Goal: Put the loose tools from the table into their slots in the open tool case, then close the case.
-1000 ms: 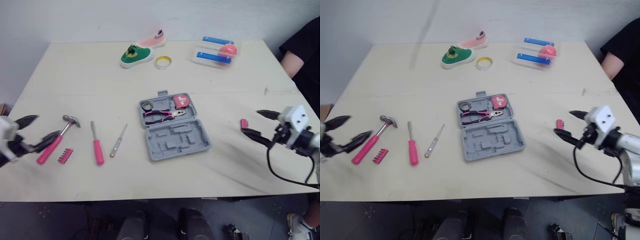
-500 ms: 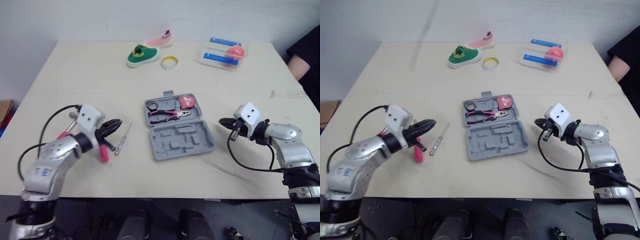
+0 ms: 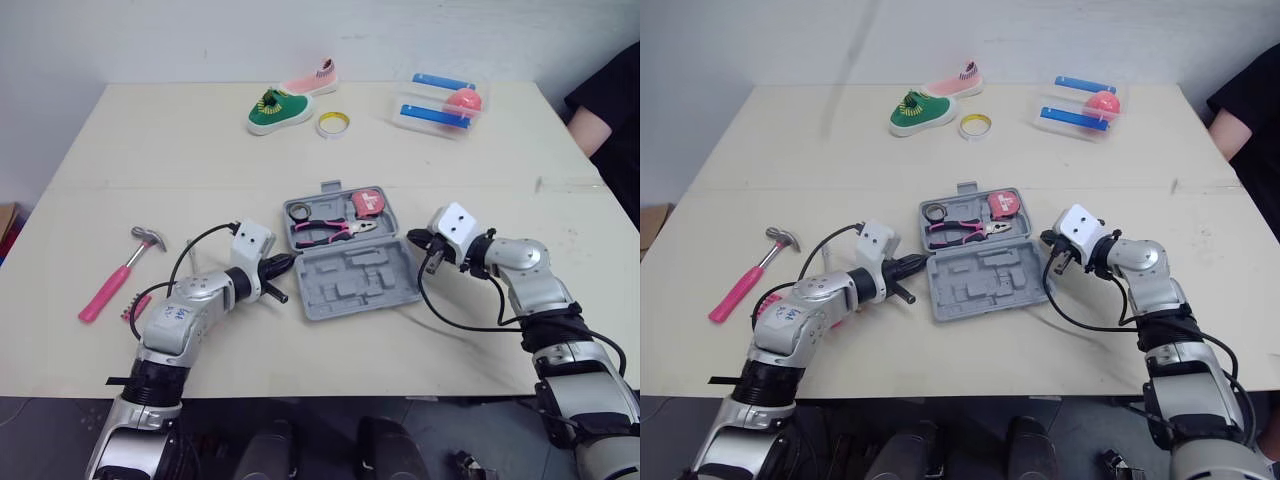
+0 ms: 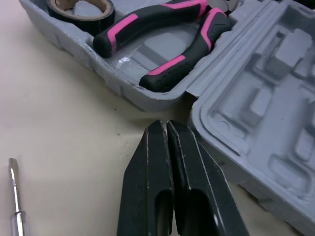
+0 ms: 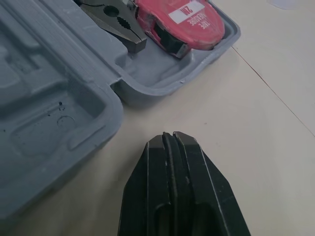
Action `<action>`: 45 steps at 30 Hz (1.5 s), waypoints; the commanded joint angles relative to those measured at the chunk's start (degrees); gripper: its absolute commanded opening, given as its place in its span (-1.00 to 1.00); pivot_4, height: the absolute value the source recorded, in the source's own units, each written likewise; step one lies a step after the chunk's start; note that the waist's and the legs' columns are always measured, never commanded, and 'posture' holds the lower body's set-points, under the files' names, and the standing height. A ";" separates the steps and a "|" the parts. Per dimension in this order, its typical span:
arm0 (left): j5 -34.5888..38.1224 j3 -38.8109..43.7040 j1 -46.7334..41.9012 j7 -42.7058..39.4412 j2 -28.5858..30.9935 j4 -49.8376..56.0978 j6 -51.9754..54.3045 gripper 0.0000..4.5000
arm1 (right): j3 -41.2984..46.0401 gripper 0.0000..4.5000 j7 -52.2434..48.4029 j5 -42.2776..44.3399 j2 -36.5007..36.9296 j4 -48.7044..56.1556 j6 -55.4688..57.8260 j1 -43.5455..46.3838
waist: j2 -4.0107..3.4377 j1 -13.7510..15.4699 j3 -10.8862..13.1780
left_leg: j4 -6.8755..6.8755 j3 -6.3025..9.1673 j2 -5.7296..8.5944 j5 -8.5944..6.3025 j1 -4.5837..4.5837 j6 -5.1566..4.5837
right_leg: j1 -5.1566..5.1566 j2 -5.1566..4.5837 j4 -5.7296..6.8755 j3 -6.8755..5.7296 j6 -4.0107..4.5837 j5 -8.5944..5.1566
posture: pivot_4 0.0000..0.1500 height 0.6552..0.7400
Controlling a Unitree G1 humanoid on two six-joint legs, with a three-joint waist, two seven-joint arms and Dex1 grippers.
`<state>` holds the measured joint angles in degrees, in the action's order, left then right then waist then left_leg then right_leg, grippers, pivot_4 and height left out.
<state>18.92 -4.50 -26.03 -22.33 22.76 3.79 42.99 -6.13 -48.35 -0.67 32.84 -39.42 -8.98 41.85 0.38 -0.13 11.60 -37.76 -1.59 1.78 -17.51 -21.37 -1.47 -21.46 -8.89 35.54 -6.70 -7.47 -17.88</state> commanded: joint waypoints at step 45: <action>-2.70 5.13 4.31 -25.90 16.12 10.15 -18.21 -0.97 | 21.84 -1.00 -19.34 21.04 19.04 28.93 5.71 -32.15 | -0.01 1.54 0.01 | -0.18 -0.20 -0.45 -0.20 -0.02 0.08 | 0.05 0.37 -0.24 0.10 0.22 0.16 | 1.00 1.00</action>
<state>13.48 -4.28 -22.60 -46.28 37.32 11.60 26.39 11.17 -66.19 16.78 50.25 -11.39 -4.19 10.32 0.37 1.41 11.61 -37.95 -1.80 1.29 -17.72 -21.40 -1.40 -21.42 -8.51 35.26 -6.61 -7.22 -17.70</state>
